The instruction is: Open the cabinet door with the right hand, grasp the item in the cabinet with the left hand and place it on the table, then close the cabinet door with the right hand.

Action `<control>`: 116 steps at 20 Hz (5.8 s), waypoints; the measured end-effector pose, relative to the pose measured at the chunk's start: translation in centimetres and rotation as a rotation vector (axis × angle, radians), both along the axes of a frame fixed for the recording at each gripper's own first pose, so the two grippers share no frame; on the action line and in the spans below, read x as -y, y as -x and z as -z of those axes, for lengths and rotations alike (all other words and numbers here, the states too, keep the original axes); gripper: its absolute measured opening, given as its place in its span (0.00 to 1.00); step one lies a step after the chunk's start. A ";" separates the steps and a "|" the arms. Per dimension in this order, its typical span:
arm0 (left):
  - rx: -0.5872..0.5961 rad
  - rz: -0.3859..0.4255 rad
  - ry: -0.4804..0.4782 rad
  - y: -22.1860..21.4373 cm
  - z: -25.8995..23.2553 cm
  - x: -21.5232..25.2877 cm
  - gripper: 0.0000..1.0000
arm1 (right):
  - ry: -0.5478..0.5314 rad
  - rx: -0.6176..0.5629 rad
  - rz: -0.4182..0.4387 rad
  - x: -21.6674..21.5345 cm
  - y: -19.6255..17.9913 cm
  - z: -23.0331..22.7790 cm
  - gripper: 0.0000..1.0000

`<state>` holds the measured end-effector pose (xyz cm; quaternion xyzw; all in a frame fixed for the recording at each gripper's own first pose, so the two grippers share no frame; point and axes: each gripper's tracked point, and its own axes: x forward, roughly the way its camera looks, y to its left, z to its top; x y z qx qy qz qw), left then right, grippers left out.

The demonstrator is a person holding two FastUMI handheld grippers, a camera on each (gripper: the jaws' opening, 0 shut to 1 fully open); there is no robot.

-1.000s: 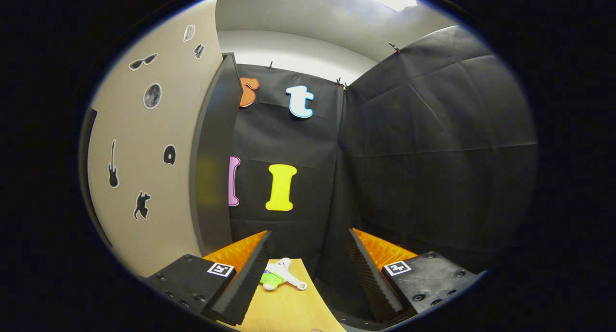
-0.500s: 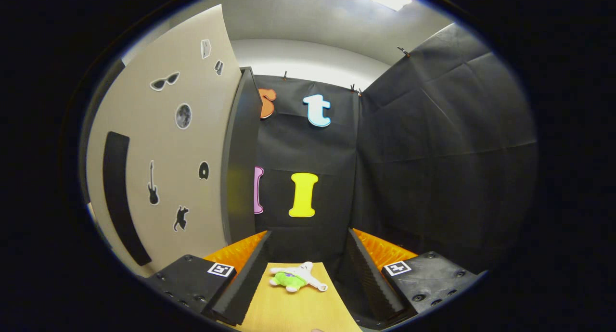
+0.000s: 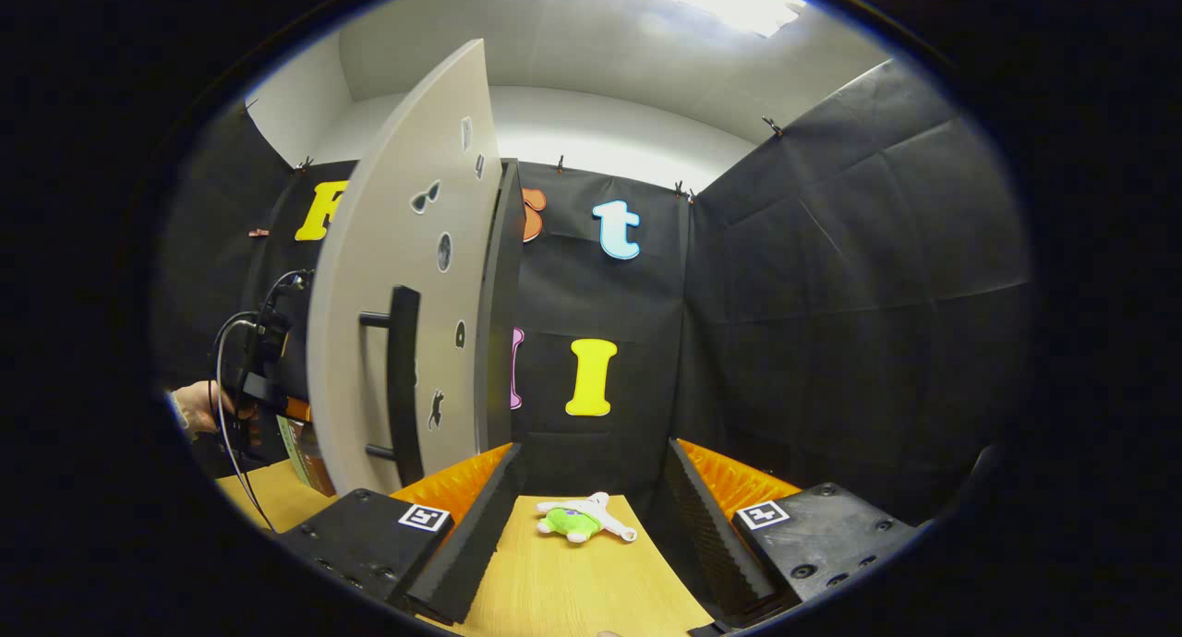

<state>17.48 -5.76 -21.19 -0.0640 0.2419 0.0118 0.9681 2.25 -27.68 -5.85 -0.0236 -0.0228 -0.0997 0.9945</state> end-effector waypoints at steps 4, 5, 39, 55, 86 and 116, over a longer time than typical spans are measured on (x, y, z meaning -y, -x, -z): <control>-0.035 0.023 0.019 5.2 2.9 1.4 0.22 | -0.016 0.004 0.000 -2.1 2.9 -0.6 0.96; -0.047 0.024 0.022 6.3 4.1 1.8 0.23 | -0.010 0.012 0.002 -2.5 3.5 -1.0 0.96; -0.170 -0.117 0.030 11.8 34.1 6.4 0.25 | -0.014 -0.111 -0.087 0.6 -0.3 10.0 0.97; -0.073 -0.048 -0.043 14.2 23.3 4.5 0.95 | -0.036 -0.103 -0.064 -1.6 2.0 5.9 0.97; 0.288 -0.105 -0.106 14.4 -10.0 0.7 0.93 | -0.200 -0.114 -0.606 -12.3 -4.7 2.0 0.95; 0.371 0.082 -0.078 12.3 -10.8 -12.7 0.93 | -0.107 -0.090 -0.460 -28.6 -9.8 2.9 0.97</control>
